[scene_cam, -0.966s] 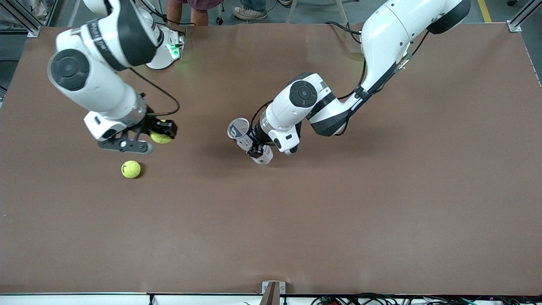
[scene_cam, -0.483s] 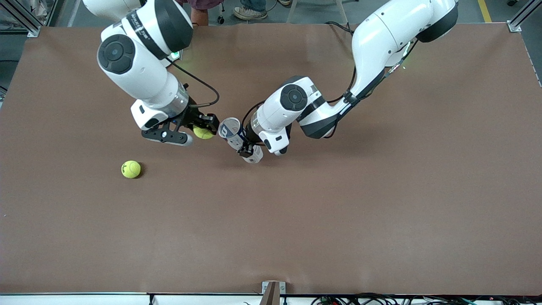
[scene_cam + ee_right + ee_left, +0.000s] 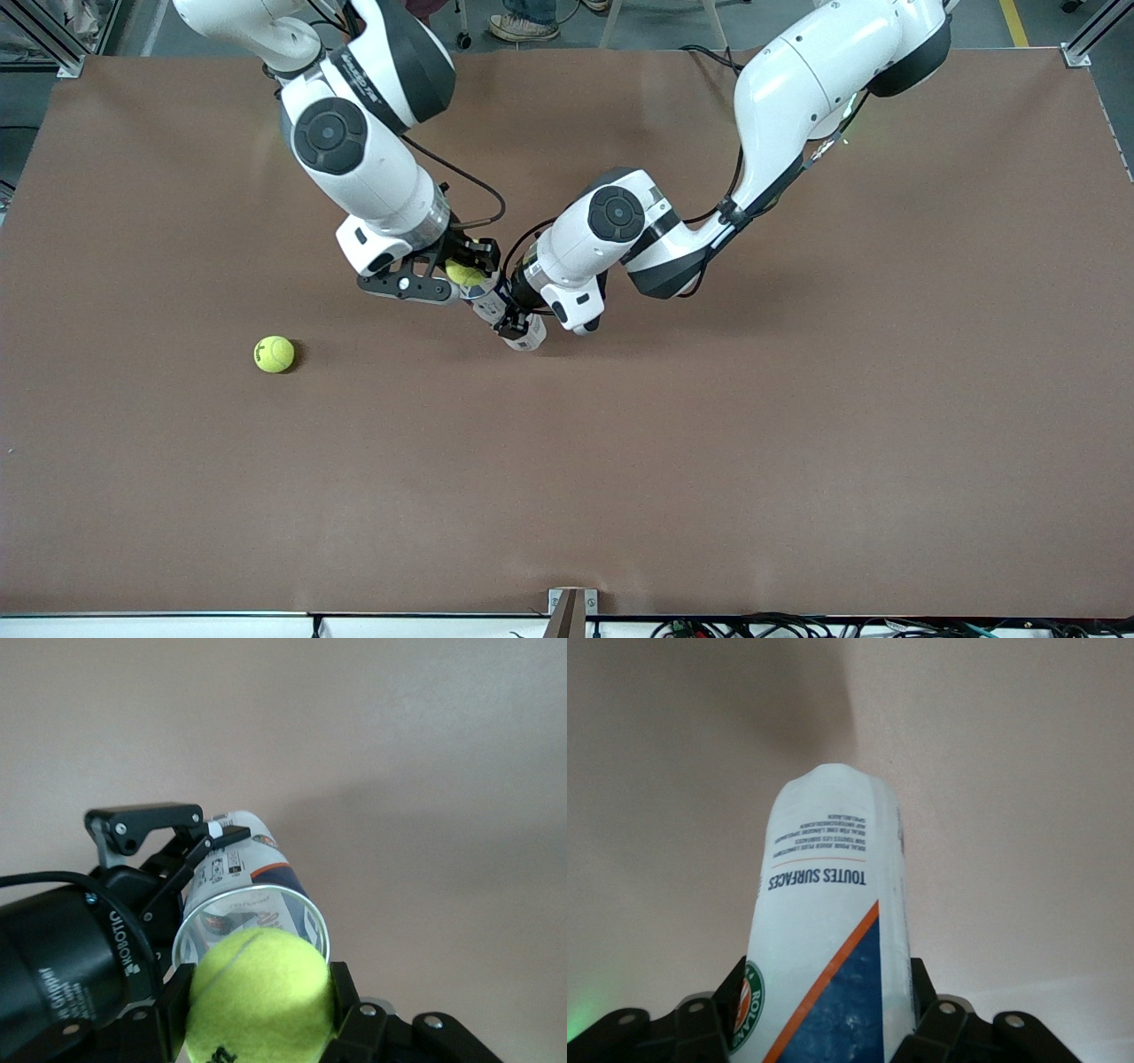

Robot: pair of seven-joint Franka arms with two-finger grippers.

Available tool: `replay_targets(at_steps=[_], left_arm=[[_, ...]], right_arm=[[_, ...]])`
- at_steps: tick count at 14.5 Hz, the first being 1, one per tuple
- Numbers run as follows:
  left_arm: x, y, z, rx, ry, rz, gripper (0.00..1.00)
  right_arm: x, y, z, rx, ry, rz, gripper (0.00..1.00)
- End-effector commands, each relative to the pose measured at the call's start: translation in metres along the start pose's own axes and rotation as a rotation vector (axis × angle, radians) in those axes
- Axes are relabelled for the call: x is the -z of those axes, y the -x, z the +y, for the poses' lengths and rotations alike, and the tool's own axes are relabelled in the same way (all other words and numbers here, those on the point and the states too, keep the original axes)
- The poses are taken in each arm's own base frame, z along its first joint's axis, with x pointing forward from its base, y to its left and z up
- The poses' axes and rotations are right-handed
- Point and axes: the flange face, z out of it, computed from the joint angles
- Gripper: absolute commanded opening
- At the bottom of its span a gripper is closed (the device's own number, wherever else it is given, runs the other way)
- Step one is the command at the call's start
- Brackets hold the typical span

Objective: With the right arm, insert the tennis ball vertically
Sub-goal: 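Carry the ball over the can opening and release it with the right gripper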

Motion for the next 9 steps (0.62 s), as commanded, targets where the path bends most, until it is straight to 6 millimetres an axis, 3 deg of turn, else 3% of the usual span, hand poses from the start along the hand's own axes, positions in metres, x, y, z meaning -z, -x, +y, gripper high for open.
replay_targets(at_steps=[1,2,3,4,9], left_arm=[[0.002,0.004,0.006,0.009,0.008,-0.021,0.72],[0.002,0.003,0.006,0.011,0.009,-0.020,0.72],[0.002,0.004,0.006,0.009,0.008,-0.021,0.72],[0.002,0.004,0.006,0.009,0.008,-0.021,0.72],[0.001,0.006,0.004,0.010,0.005,-0.022,0.72]], right_arm=[[-0.001,-0.001,-0.003,-0.015,-0.010,-0.006,0.46],[-0.001,-0.002,-0.003,-0.018,-0.010,-0.006,0.49],[0.000,-0.003,-0.002,-0.019,-0.011,-0.006,0.63],[0.001,-0.006,0.002,-0.027,-0.009,-0.007,0.87],[0.020,-0.016,0.004,-0.034,-0.028,0.029,0.90]])
